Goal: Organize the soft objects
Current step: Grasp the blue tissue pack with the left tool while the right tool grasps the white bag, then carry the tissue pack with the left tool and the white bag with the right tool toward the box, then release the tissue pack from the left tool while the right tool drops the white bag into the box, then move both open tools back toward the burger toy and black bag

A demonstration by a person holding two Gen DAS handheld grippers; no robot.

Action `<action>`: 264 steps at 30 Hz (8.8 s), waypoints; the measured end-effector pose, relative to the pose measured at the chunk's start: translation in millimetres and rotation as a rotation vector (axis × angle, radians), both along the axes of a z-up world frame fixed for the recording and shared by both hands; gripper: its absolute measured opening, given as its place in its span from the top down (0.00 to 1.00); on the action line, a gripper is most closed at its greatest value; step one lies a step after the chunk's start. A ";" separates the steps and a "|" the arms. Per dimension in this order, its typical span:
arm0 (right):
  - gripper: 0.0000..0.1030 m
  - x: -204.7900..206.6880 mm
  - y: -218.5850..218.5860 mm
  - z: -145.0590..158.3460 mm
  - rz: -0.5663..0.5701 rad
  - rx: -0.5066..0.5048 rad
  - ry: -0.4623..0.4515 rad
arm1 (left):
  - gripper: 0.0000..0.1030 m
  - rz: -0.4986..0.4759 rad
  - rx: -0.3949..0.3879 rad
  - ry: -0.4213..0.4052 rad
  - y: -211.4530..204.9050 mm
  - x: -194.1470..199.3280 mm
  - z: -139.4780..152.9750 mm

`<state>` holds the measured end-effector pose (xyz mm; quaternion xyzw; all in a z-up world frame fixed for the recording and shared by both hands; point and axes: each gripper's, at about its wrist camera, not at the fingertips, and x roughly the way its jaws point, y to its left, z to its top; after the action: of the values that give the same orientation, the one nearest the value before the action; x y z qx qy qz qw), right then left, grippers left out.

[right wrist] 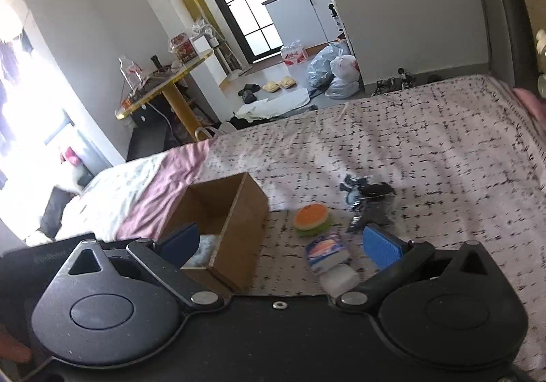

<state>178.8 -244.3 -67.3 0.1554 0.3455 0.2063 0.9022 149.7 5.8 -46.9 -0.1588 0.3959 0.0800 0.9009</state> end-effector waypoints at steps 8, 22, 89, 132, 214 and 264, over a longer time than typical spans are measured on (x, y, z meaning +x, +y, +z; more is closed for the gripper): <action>0.00 2.5 -20.0 -3.6 0.030 -0.037 0.015 | 0.00 -0.016 -0.021 0.007 -20.9 -0.6 -7.9; 0.00 17.2 -27.1 -29.9 0.164 -0.162 0.112 | 0.00 -0.122 0.066 0.118 -53.4 19.9 -37.9; 0.64 114.9 5.8 -162.3 0.239 0.000 0.461 | 0.39 -0.068 -0.146 0.325 -87.8 161.8 -162.1; 0.65 65.3 -1.0 -77.3 0.127 -0.031 0.266 | 0.52 -0.096 -0.072 0.130 -23.7 72.2 -55.5; 0.36 80.0 86.6 -39.2 0.083 -0.106 0.221 | 0.61 0.007 -0.175 0.140 121.0 89.0 -76.3; 0.12 143.2 -32.5 -128.6 -0.084 0.080 0.326 | 0.15 -0.082 -0.014 0.190 -56.9 172.9 -77.9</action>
<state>321.9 -276.7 -195.8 0.2367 0.4720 0.1541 0.8352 322.6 -51.1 -124.8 -0.1405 0.4862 0.0550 0.8607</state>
